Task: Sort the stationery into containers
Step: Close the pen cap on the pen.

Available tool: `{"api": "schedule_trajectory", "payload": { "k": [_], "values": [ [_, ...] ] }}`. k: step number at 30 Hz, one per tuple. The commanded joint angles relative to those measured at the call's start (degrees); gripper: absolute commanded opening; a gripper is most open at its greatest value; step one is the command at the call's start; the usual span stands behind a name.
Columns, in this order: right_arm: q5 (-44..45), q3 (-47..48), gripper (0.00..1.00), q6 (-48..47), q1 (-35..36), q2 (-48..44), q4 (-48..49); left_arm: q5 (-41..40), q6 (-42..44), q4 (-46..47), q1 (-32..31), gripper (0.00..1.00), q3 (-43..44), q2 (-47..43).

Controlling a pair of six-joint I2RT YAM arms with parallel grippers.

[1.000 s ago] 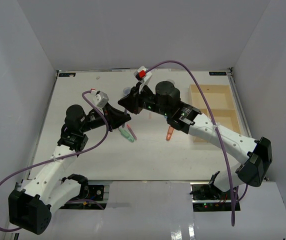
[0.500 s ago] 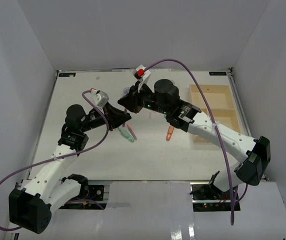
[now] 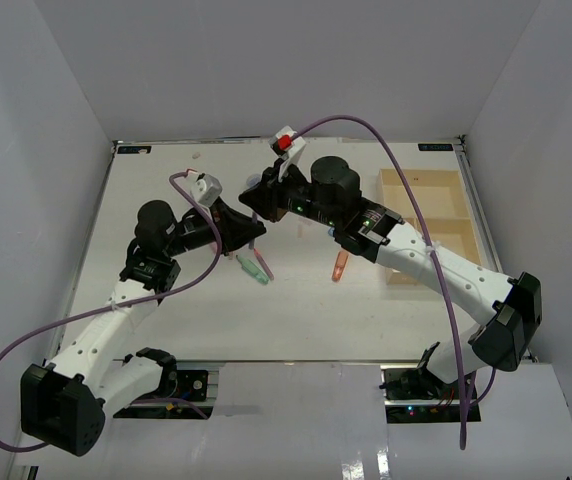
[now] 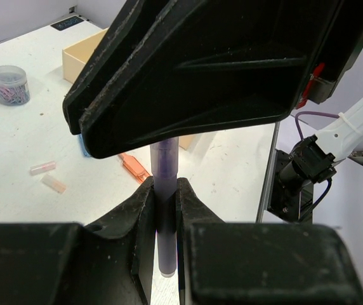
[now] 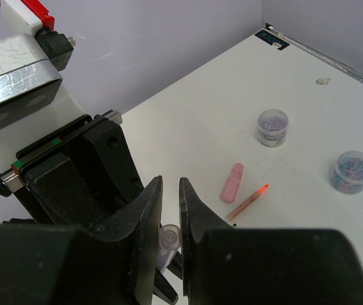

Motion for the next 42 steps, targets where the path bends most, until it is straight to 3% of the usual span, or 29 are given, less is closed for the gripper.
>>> {"api": "schedule_trajectory", "payload": {
  "k": [1, 42],
  "values": [
    [-5.2, -4.2, 0.08, -1.0, 2.3, 4.2, -18.7, -4.1, -0.8, 15.6, 0.1, 0.0, 8.5, -2.0],
    [-12.9, -10.8, 0.08, -7.3, 1.5, 3.4, -21.5, -1.7, 2.6, 15.1, 0.1, 0.0, 12.3, -1.7]
  ]
}}
